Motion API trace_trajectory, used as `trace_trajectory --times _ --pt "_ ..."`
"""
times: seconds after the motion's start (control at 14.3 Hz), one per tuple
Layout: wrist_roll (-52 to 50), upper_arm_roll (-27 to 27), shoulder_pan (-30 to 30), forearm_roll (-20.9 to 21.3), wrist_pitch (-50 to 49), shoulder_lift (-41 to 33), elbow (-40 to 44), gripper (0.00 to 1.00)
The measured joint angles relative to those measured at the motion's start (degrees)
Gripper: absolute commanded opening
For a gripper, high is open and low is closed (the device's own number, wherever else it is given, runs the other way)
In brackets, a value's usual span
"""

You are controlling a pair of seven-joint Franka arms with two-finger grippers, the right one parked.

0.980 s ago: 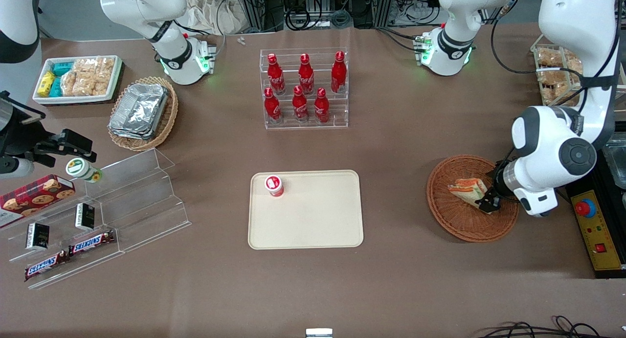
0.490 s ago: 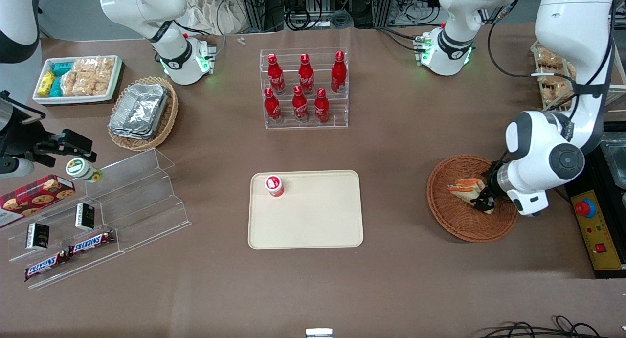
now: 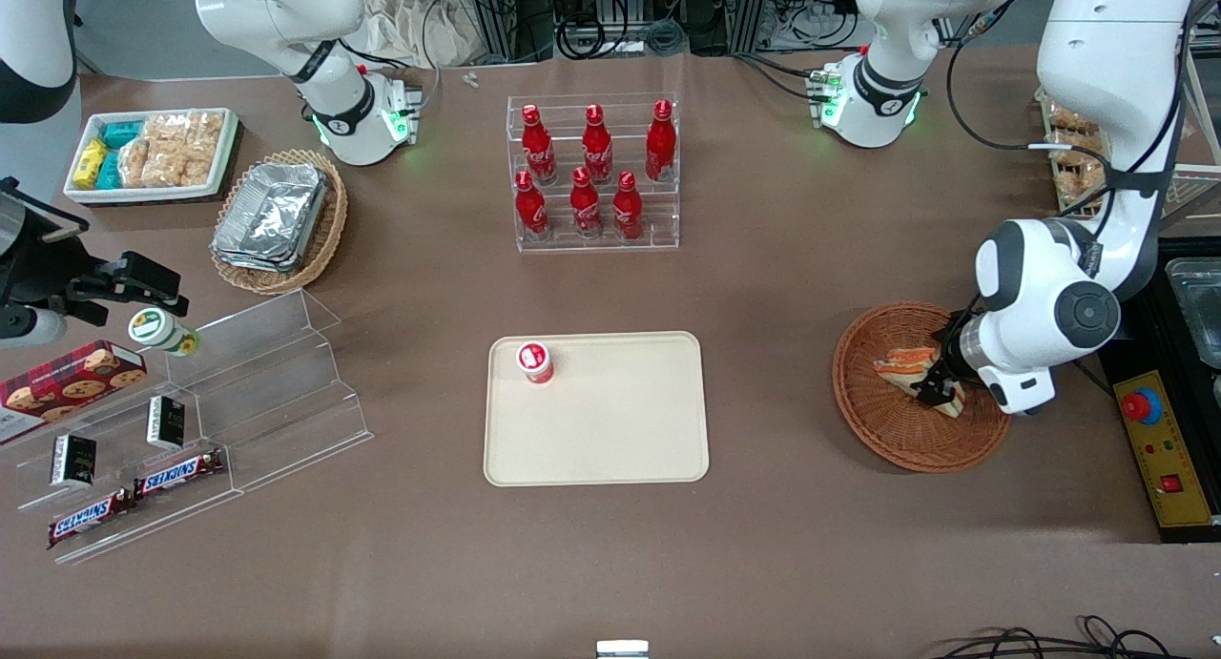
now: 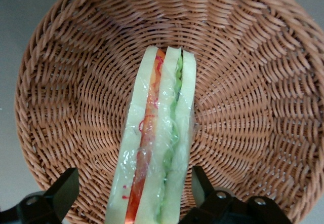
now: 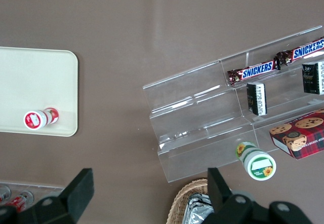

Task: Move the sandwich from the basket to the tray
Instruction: 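Close the left gripper on the sandwich in the basket, then lift the sandwich and carry it over the cream tray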

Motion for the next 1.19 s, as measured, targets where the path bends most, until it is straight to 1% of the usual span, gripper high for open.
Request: trace_trajectory --times 0.07,0.14,0.56,0.7,0.91,1.05,1.19 --pt "0.0 0.0 0.0 0.0 0.4 0.3 0.0 0.37" --pt "0.0 0.0 0.0 0.0 0.8 0.6 0.0 0.00" --pt "0.0 0.0 0.0 0.0 1.3 0.7 0.9 0.00" --pt "0.0 0.0 0.0 0.0 -0.7 0.5 3.1 0.00" --pt "0.6 -0.3 0.0 0.1 -12.3 -1.1 11.3 0.00" --pt "3.1 -0.8 -0.2 0.1 -19.8 -2.8 17.9 0.00" --pt "5.3 -2.6 -0.3 0.1 -27.7 -4.2 25.4 0.00"
